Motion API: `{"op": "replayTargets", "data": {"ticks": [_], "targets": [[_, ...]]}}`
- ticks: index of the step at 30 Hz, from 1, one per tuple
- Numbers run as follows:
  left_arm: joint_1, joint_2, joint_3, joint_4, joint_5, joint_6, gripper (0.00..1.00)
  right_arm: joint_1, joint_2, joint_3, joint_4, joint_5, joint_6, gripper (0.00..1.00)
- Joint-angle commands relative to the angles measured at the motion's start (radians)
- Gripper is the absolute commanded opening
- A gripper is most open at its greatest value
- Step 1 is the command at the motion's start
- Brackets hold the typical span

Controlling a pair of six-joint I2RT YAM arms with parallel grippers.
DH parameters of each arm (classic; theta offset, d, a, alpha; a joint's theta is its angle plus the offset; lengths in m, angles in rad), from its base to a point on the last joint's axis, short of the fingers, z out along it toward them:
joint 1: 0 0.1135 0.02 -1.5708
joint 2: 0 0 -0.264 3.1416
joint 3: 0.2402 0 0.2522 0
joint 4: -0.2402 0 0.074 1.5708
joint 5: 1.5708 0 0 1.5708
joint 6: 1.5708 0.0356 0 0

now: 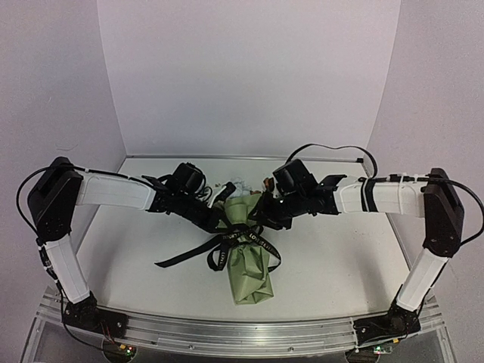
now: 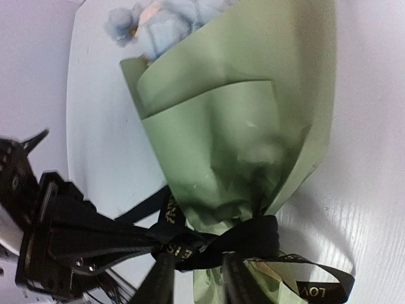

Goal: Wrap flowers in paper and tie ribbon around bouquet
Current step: Adjust the half-tied ribbon on the folded bouquet.

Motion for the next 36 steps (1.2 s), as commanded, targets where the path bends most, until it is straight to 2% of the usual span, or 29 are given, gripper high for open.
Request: {"op": "replayTargets", "data": {"ticks": [1, 6, 12, 16, 20, 25, 31, 36], "targets": [[0.020, 0.051, 0.084, -0.085, 0.207, -0.039, 0.00, -0.001, -0.017, 0.026, -0.096, -0.074, -0.216, 0.42], [0.027, 0.104, 0.112, -0.072, 0.298, -0.146, 0.00, 0.033, -0.098, -0.012, -0.112, -0.086, -0.350, 0.48], [0.036, 0.117, 0.089, 0.000, 0.350, -0.284, 0.00, 0.135, -0.165, -0.104, -0.136, 0.024, -0.470, 0.51], [0.053, 0.123, 0.064, 0.069, 0.415, -0.385, 0.00, 0.187, -0.162, -0.126, -0.118, 0.062, -0.547, 0.50], [0.066, 0.120, 0.049, 0.114, 0.470, -0.455, 0.00, 0.192, -0.105, -0.078, -0.094, 0.038, -0.592, 0.51], [0.113, 0.117, -0.028, 0.280, 0.557, -0.626, 0.00, 0.199, -0.016, -0.001, -0.091, 0.025, -0.654, 0.51], [0.141, 0.123, -0.062, 0.366, 0.640, -0.699, 0.00, 0.202, 0.033, -0.013, -0.025, 0.048, -0.731, 0.52], [0.149, 0.139, -0.139, 0.700, 0.707, -0.976, 0.00, 0.217, 0.068, -0.012, 0.055, 0.133, -0.778, 0.54]]}}
